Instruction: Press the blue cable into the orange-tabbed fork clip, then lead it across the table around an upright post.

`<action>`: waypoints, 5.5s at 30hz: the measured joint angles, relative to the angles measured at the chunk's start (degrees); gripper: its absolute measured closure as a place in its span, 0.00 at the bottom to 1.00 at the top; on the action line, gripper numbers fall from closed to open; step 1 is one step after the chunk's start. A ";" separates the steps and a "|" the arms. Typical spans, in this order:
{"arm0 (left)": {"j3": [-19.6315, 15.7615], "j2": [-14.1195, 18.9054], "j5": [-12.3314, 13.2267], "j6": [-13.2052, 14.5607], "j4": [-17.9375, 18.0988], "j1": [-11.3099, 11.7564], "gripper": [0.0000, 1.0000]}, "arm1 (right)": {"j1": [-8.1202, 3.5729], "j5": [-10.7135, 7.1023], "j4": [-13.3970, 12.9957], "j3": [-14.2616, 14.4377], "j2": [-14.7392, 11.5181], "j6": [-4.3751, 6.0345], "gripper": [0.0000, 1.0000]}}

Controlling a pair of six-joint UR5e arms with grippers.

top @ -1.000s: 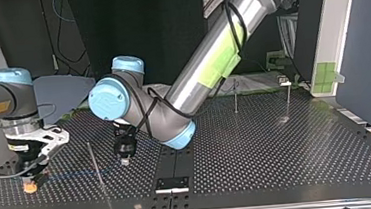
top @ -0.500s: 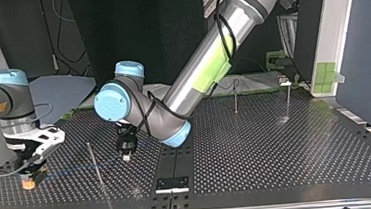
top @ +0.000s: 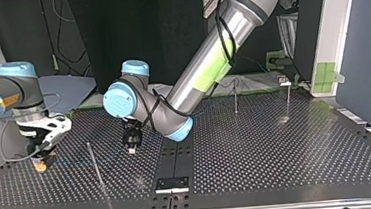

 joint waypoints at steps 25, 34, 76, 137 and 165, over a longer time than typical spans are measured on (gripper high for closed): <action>0.26 0.01 -1.67 1.47 1.77 -0.21 0.42 | -0.22 1.77 -13.25 13.42 4.58 2.24 1.00; 0.28 0.01 -2.87 1.23 1.47 -0.22 0.00 | -0.21 3.25 -14.57 14.93 9.02 -0.25 1.00; 0.19 0.00 -5.40 -0.13 1.18 -0.28 0.00 | -6.11 4.23 -36.29 19.53 27.89 3.18 1.00; 4.17 0.04 -4.16 -15.52 -8.05 -2.42 0.00 | -9.70 5.57 -41.17 13.83 46.78 0.06 1.00; 4.00 4.80 -2.87 -16.85 -13.69 -5.65 0.00 | -9.58 5.27 -40.85 13.85 46.79 0.07 1.00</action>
